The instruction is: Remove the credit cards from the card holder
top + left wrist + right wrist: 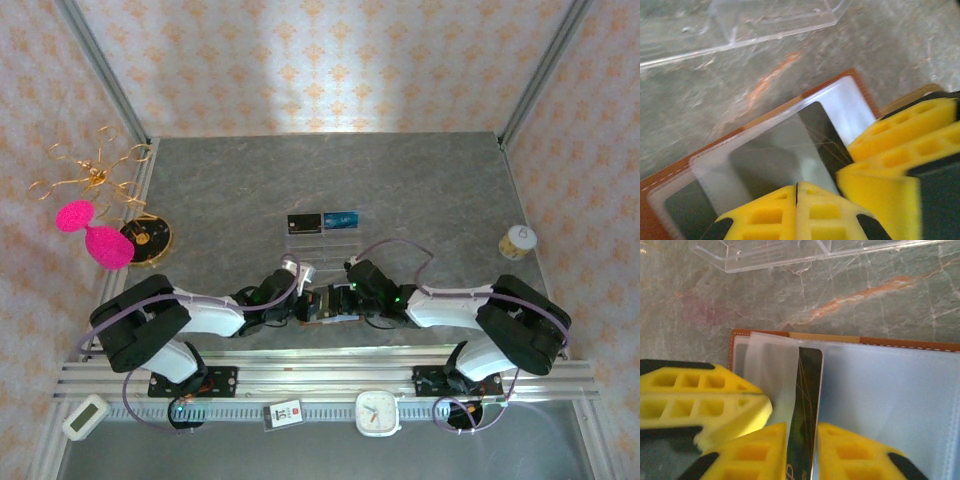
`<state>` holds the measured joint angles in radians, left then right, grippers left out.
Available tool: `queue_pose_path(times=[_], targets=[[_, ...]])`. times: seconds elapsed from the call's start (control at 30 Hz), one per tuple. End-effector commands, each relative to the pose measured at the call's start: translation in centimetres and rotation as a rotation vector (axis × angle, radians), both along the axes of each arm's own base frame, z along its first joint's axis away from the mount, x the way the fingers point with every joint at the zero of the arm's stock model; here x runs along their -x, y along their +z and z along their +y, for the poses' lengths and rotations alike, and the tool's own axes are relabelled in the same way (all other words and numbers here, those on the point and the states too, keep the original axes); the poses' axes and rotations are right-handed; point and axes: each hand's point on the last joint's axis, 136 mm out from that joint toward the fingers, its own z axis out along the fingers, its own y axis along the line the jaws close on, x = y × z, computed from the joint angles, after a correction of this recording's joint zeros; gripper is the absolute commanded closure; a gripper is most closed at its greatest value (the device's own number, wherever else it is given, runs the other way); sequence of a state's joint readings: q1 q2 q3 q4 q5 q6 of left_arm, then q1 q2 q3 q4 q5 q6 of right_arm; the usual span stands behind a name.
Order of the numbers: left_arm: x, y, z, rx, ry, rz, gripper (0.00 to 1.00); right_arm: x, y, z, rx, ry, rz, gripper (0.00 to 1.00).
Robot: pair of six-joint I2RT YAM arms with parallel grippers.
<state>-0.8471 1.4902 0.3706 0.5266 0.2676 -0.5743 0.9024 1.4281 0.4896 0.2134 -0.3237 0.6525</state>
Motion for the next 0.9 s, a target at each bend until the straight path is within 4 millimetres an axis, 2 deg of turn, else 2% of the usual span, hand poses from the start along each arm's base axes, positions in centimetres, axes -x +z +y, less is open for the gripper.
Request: queue_pose_path(times=[0.0,0.27,0.4,0.47,0.5,0.53,0.87], targets=[[0.0,-0.7,1.1,-0.027,0.017,-0.009,1.00,0.1,-0.8,-1.0,0.003,-0.021,0.031,0.75],[0.4,-1.0,1.0,-0.007,0.015,0.009,1.00,0.3,-1.6,-0.4,-0.016,-0.008,0.059,0.75],[0.7,-1.3,1.0,0.011,0.015,0.021,1.00,0.2,-1.8,-0.3,-0.012,-0.007,0.067,0.84],[0.8,-1.3,1.0,0.028,0.025,0.037,1.00,0.1,-1.6,-0.4,-0.009,-0.016,0.058,0.94],[0.8,-1.3,1.1,0.033,0.031,0.039,1.00,-0.1,-1.6,-0.7,0.002,-0.029,0.051,0.99],[0.8,-1.2,1.3,0.039,0.039,0.037,1.00,-0.3,-1.5,-1.2,0.012,-0.048,0.039,1.00],[0.7,-0.8,2.0,0.046,0.057,0.024,1.00,0.3,-0.9,-3.7,0.038,-0.101,0.021,1.00]])
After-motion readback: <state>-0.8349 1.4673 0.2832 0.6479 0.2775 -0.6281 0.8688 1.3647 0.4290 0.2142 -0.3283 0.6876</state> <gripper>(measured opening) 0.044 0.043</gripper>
